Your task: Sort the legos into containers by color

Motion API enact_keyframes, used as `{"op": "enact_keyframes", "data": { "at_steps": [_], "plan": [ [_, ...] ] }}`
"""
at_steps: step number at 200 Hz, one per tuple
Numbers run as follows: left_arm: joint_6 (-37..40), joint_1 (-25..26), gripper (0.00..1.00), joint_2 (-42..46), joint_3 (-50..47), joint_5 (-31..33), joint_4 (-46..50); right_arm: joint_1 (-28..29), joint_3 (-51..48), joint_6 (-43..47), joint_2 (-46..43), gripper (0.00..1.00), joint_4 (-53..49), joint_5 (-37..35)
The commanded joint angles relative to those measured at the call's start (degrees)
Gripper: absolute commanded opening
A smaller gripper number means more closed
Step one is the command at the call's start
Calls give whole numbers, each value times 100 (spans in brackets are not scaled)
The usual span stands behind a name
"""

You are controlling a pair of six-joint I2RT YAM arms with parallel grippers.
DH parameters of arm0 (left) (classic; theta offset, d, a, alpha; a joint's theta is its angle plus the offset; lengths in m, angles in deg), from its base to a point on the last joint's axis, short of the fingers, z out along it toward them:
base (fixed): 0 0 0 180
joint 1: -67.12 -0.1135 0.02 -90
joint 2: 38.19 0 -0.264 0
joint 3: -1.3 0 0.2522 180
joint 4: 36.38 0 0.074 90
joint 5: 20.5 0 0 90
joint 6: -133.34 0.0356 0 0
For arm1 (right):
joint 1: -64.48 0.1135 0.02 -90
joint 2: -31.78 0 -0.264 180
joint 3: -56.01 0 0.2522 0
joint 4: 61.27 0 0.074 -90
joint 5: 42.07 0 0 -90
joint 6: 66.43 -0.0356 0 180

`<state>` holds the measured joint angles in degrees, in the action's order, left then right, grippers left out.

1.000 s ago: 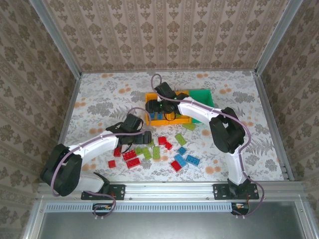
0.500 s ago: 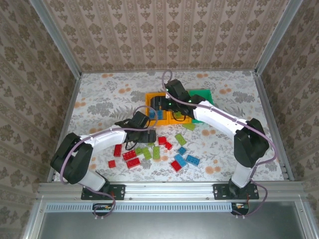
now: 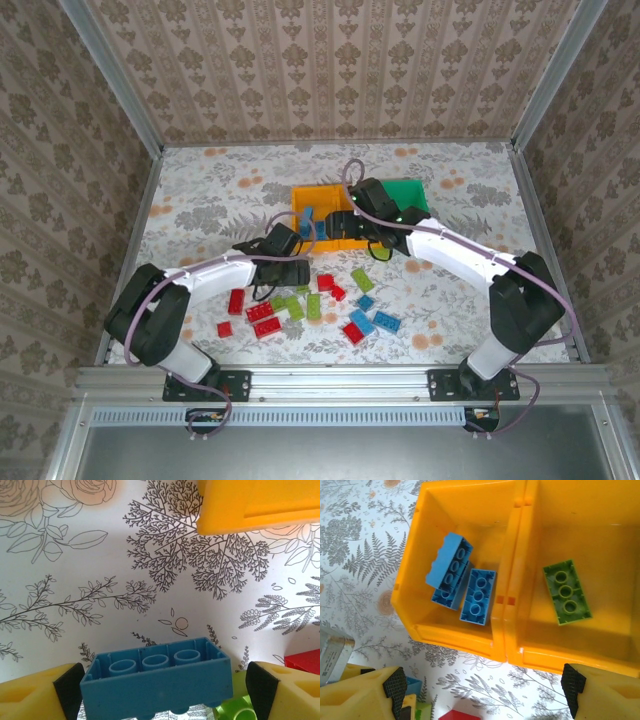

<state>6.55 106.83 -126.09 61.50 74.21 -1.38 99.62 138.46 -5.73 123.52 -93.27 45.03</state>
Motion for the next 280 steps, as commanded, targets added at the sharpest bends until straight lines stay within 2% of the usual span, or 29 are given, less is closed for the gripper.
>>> {"op": "enact_keyframes", "data": {
  "at_steps": [1, 59, 83, 107, 157, 204, 254, 280],
  "plan": [
    [-120, -22, 85, -115, 137, 21, 81, -85, -202, 117, -350, 85, -84, -313],
    [-73, -112, 72, -88, 76, -82, -45, -347, -885, 160, -982, 87, -126, -632],
    [-68, -182, 61, -104, 20, -180, -176, -475, -1216, 124, -1168, 88, -99, -651],
    [-30, -218, 54, -117, 21, -226, -201, -571, -1435, 115, -1534, 88, -140, -700],
    [88, -193, 54, 189, 279, -148, 73, -678, -1789, 161, -1853, 88, -162, -809],
    [516, -147, 54, 465, 1052, 25, 348, -648, -2288, 427, -1969, 85, -147, -441],
    [1472, -210, 57, -299, 2316, -201, 378, -579, -2848, 497, -2425, 84, -232, -182],
    [1558, -426, 57, -899, 2873, -808, 274, -574, -3075, 238, -2611, 84, -362, -302]
  ]
}}
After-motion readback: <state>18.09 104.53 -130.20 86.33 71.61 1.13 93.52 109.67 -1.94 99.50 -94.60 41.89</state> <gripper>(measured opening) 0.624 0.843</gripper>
